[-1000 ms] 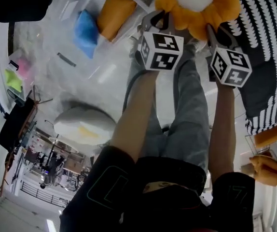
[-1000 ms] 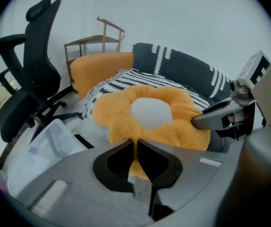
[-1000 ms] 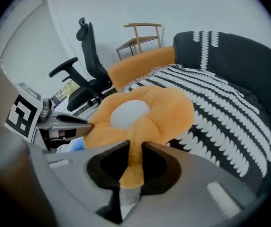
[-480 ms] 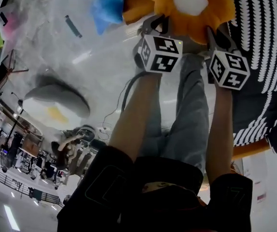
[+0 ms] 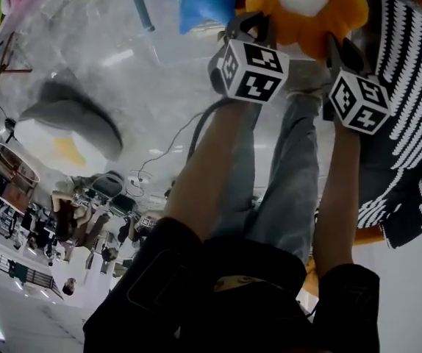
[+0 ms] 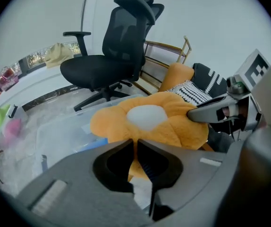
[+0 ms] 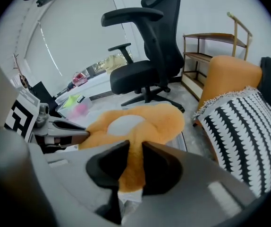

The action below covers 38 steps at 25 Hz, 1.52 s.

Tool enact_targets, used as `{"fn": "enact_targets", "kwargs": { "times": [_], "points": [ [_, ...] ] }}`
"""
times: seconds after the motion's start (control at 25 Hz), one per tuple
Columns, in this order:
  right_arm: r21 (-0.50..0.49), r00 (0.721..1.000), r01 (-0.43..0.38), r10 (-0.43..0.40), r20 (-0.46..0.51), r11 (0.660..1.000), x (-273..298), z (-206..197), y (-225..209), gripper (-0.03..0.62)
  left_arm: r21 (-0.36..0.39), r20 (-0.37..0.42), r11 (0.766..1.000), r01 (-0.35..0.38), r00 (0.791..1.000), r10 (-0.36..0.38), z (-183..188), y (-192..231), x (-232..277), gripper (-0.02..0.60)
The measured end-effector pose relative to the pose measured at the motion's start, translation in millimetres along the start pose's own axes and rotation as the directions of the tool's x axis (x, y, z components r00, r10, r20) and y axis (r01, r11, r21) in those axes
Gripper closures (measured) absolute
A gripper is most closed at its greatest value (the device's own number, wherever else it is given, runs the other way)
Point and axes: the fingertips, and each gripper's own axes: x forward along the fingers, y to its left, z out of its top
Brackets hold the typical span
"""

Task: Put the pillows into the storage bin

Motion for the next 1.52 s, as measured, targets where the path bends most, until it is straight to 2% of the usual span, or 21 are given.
{"fn": "enact_targets", "kwargs": {
  "times": [0.04, 0.08, 0.12, 0.16, 0.24, 0.36, 0.44, 0.56, 0.6, 0.64, 0.68, 0.72, 0.76, 0.84, 0.92, 1.04, 1.12, 1.24, 1.32, 1.4, 1.52],
  "points": [
    [0.008, 1.0, 0.011, -0.011, 0.022, 1.0, 2.6, 6.0, 1.2, 0.502, 0.016, -0.005, 1.0, -0.012, 1.0, 0.012, 0.5, 6.2, 1.3, 0.546],
    [0.024, 0.999, 0.021, -0.022, 0.041, 0.999, 4.6, 10.4, 1.2, 0.448, 0.051, -0.02, 0.998, -0.032, 0.999, 0.034, 0.0, 11.8, 3.1, 0.521],
    [0.04, 0.998, 0.027, -0.029, 0.05, 0.999, 5.7, 11.7, 0.9, 0.362, 0.097, -0.039, 0.994, -0.052, 0.998, 0.056, -1.6, 15.5, 5.0, 0.481],
    [0.052, 0.998, 0.031, -0.034, 0.046, 0.998, 5.2, 9.6, 0.8, 0.318, 0.138, -0.056, 0.989, -0.061, 0.996, 0.07, -4.2, 16.0, 6.1, 0.459],
    [0.052, 0.999, 0.035, -0.037, 0.024, 0.998, 1.1, 0.1, 3.0, 0.318, 0.17, -0.075, 0.984, -0.045, 0.995, 0.059, -9.6, 10.7, 5.8, 0.372],
    [0.009, 0.999, 0.033, -0.033, -0.015, 0.999, 2.1, -10.2, 12.6, 0.327, 0.146, -0.079, 0.989, 0.006, 0.997, 0.006, -13.1, 7.1, 5.4, 0.371],
    [-0.024, 0.999, 0.027, -0.028, -0.038, 0.999, 2.6, -13.0, 20.4, 0.364, 0.125, -0.08, 0.991, 0.039, 0.996, -0.029, -16.2, 4.5, 3.6, 0.374],
    [-0.002, 0.999, 0.034, -0.034, -0.018, 0.999, -10.8, -8.3, 24.5, 0.427, 0.12, -0.077, 0.99, 0.072, 0.995, -0.064, -18.0, -6.3, -5.7, 0.405],
    [0.013, 0.999, 0.041, -0.041, -0.002, 0.999, -17.5, -5.3, 23.6, 0.45, 0.124, -0.076, 0.988, 0.086, 0.994, -0.077, -16.5, -12.3, -9.9, 0.435],
    [0.022, 0.999, 0.051, -0.051, 0.015, 0.998, -24.8, -2.6, 21.2, 0.467, 0.131, -0.076, 0.985, 0.112, 0.992, -0.103, -13.7, -21.1, -14.7, 0.521],
    [0.018, 0.997, 0.066, -0.066, 0.031, 0.998, -33.1, -0.7, 17.4, 0.507, 0.139, -0.076, 0.978, 0.156, 0.986, -0.146, -9.5, -34.0, -20.2, 0.574],
    [0.008, 0.996, 0.08, -0.08, 0.045, 0.997, -42.4, 0.6, 13.1, 0.58, 0.147, -0.077, 0.966, 0.212, 0.976, -0.202, -3.9, -50.1, -26.4, 0.574],
    [0.001, 0.995, 0.085, -0.085, 0.059, 0.996, -51.4, 2.2, 9.2, 0.591, 0.155, -0.076, 0.952, 0.265, 0.964, -0.256, 3.3, -66.0, -32.7, 0.574],
    [0.035, 0.993, 0.076, -0.079, 0.092, 0.996, -62.6, 11.2, 4.7, 0.591, 0.187, -0.075, 0.925, 0.33, 0.944, -0.322, 22.4, -83.7, -41.5, 0.574],
    [0.121, 0.989, 0.078, -0.092, 0.118, 0.99, -61.7, 26.3, 8.4, 0.591, 0.204, -0.072, 0.902, 0.382, 0.924, -0.375, 43.4, -76.8, -45.1, 0.574],
    [0.251, 0.98, 0.108, -0.146, 0.138, 0.962, -61.9, 41.7, 19.8, 0.591, 0.17, -0.057, 0.881, 0.442, 0.897, -0.439, 70.3, -51.0, -50.7, 0.574],
    [0.306, 0.968, 0.137, -0.193, 0.159, 0.942, -83.5, 41.3, 6.3, 0.591, 0.197, -0.051, 0.863, 0.465, 0.884, -0.464, 89.5, -63.7, -56.7, 0.574],
    [0.401, 0.938, 0.188, -0.285, 0.199, 0.896, -140.0, 25.7, -35.2, 0.591, 0.252, -0.043, 0.816, 0.521, 0.848, -0.528, 118.3, -122.3, -74.6, 0.574],
    [0.476, 0.916, 0.211, -0.342, 0.208, 0.854, -178.1, 19.1, -55.6, 0.591, 0.243, -0.034, 0.793, 0.559, 0.822, -0.569, 137.4, -156.1, -94.8, 0.574],
    [0.532, 0.888, 0.237, -0.403, 0.219, 0.813, -209.8, 29.6, -72.0, 0.591, 0.255, -0.027, 0.773, 0.58, 0.804, -0.595, 167.9, -179.6, -111.0, 0.574],
    [0.597, 0.83, 0.27, -0.497, 0.253, 0.755, -249.1, 53.9, -91.1, 0.591, 0.345, -0.029, 0.72, 0.602, 0.773, -0.633, 214.7, -211.6, -125.2, 0.574]
  ]
}}
